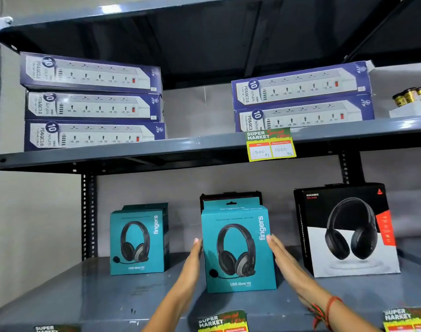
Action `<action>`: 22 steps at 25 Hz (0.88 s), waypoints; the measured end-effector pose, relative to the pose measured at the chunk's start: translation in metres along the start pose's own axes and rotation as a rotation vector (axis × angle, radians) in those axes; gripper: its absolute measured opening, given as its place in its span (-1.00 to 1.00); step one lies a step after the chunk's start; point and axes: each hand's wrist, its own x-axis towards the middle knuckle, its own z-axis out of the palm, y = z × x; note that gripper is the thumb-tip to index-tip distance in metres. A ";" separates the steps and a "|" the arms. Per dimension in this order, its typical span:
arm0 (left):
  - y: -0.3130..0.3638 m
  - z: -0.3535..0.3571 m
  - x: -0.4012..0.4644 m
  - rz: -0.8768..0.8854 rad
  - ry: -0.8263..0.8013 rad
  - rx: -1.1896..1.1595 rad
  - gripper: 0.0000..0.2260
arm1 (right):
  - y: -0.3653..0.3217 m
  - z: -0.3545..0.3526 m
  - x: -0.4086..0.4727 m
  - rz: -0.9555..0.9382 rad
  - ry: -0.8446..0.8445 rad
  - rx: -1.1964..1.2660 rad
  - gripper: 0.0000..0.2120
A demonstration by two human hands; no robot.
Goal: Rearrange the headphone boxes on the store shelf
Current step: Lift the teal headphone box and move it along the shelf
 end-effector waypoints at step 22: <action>0.027 -0.107 -0.042 0.422 0.459 0.361 -0.41 | -0.075 0.106 -0.010 -0.264 -0.187 -0.114 -0.79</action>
